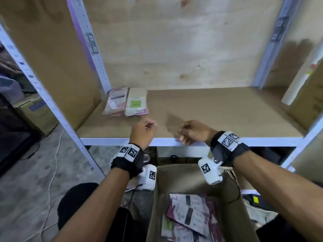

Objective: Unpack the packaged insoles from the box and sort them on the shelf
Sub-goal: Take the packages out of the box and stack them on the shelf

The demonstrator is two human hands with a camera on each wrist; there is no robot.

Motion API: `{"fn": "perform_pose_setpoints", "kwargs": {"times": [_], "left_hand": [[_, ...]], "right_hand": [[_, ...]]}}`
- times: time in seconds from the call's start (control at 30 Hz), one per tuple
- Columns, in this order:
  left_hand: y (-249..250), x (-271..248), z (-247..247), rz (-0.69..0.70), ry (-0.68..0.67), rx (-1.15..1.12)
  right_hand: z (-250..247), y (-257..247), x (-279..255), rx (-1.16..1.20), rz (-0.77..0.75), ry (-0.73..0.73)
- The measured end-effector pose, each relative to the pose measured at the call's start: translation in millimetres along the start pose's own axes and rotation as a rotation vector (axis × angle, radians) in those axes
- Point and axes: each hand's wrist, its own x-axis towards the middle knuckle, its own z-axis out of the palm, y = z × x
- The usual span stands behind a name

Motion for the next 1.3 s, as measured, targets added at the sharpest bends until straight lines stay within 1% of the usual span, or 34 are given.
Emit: {"fn": "perform_pose_setpoints", "kwargs": {"times": [0.17, 0.3, 0.47, 0.63, 0.77, 0.87, 0.93, 1.0, 1.1, 1.23, 1.3], "left_hand": [[-14, -65, 48, -0.028, -0.135, 0.055], [-39, -107, 82, -0.085, -0.310, 0.147], [-71, -130, 121, -0.175, -0.546, 0.275], [-103, -136, 154, -0.272, -0.683, 0.386], [-129, -135, 176, -0.371, -0.709, 0.465], [-148, -134, 188, -0.408, -0.718, 0.554], [-161, -134, 196, -0.429, -0.767, 0.569], [-173, -134, 203, -0.478, -0.824, 0.546], [-185, -134, 208, -0.557, -0.858, 0.538], [-197, -136, 214, -0.627, -0.898, 0.515], [-204, -136, 218, -0.671, -0.908, 0.466]], "right_hand": [[3, 52, -53, -0.051, 0.089, -0.002], [16, 111, -73, -0.134, 0.192, -0.074], [25, 177, -77, -0.180, 0.325, -0.141], [35, 221, -64, -0.206, 0.438, -0.166], [43, 246, -45, -0.206, 0.503, -0.164], [50, 263, -29, -0.231, 0.541, -0.172], [56, 278, -19, -0.282, 0.561, -0.157], [63, 293, -11, -0.365, 0.569, -0.176], [75, 311, -3, -0.588, 0.545, -0.215], [93, 335, 5, -0.701, 0.552, -0.313], [99, 349, 8, -0.736, 0.557, -0.349]]}}
